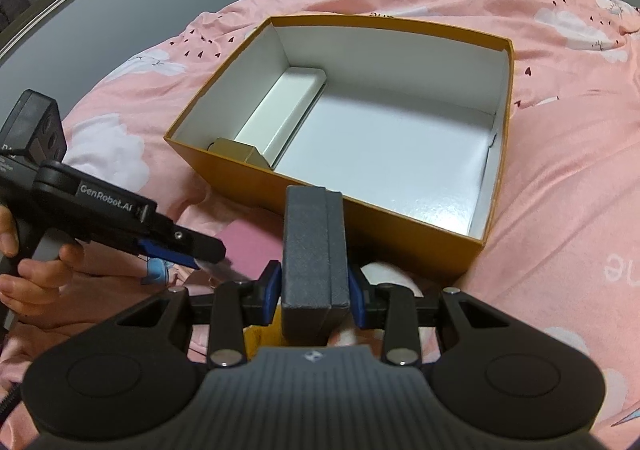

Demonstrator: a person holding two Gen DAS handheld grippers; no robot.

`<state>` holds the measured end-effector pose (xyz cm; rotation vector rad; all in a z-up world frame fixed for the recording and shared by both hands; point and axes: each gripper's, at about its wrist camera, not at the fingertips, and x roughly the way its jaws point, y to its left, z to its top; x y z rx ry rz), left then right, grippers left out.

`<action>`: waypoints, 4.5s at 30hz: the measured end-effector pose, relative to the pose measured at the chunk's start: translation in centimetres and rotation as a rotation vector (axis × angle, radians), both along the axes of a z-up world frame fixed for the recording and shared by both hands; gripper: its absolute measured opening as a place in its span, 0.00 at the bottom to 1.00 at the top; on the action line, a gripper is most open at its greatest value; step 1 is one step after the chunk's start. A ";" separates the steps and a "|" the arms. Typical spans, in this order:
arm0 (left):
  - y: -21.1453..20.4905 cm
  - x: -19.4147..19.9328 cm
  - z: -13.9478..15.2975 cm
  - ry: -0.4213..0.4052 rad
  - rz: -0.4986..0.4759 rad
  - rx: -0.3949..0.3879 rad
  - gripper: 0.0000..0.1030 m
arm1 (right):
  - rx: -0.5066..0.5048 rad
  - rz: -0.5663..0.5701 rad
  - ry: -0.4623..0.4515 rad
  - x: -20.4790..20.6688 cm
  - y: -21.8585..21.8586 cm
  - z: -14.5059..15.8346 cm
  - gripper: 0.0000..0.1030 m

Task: Organize objects
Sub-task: 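Grasp the pink wallet with the left gripper while the right carries the grey box, then lower the grey box into the orange box with the right gripper while the left brings the pink wallet, then lower the pink wallet into the orange box and open the left gripper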

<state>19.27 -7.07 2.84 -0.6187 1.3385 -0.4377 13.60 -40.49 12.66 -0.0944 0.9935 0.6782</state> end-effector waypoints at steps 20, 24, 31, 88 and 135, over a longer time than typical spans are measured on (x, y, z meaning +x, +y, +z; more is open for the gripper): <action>0.3 -1.7 0.1 -0.026 0.090 -0.016 0.21 | 0.005 0.029 -0.042 -0.8 0.0 1.3 0.35; 0.8 -3.4 2.7 -0.106 0.079 -0.003 0.18 | 0.036 0.033 -0.055 -0.7 -0.3 2.7 0.35; 0.8 -4.9 7.2 -0.255 0.053 -0.050 0.18 | 0.064 0.037 -0.097 -0.7 -0.2 4.6 0.35; -0.5 10.4 6.2 -0.372 0.096 -0.001 0.18 | -0.204 0.411 0.151 17.9 12.5 -5.0 0.55; -2.2 12.4 3.2 -0.306 0.103 -0.005 0.18 | -0.111 0.570 0.262 16.0 8.5 -6.1 0.23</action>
